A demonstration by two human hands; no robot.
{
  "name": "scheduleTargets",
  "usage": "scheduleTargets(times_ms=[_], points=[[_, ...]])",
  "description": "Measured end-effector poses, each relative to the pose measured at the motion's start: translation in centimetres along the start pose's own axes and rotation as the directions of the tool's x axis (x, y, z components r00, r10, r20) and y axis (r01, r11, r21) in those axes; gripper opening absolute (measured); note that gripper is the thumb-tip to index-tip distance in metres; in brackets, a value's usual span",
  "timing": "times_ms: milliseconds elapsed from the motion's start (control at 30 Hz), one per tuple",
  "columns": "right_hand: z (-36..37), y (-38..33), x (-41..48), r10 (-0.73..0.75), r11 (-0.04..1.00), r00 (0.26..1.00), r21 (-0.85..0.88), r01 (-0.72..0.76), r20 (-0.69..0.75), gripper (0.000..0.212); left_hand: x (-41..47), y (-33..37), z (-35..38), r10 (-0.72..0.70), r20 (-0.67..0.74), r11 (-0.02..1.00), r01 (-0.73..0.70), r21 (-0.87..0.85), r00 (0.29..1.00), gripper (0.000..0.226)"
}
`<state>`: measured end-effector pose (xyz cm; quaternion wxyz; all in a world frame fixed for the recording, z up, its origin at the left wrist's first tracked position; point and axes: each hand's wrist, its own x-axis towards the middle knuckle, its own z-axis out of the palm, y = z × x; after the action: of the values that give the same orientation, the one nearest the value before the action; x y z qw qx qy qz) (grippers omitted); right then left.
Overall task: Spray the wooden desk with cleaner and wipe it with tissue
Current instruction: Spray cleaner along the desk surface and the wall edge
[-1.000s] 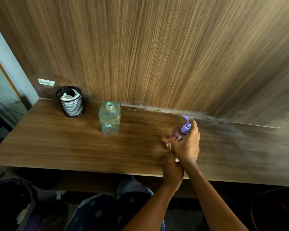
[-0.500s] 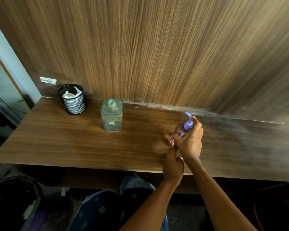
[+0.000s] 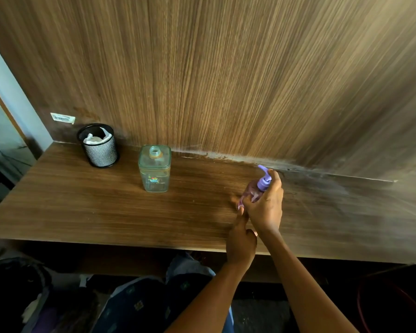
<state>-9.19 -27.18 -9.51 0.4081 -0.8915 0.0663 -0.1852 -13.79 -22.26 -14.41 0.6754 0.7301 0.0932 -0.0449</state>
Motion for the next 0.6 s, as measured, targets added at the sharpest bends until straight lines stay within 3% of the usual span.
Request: scheduleTargets(times_ms=[100, 600], points=[[-0.31, 0.07, 0.18, 0.024, 1.0, 0.999, 0.013, -0.024, 0.036, 0.087, 0.04, -0.09, 0.11, 0.036, 0.012, 0.996, -0.037, 0.083, 0.999, 0.057], [-0.52, 0.42, 0.51, 0.033, 0.999, 0.998, 0.032, -0.035, 0.051, 0.082, 0.0, 0.17, 0.06, 0.032, 0.0, 0.998, -0.032, 0.061, 0.999, 0.047]])
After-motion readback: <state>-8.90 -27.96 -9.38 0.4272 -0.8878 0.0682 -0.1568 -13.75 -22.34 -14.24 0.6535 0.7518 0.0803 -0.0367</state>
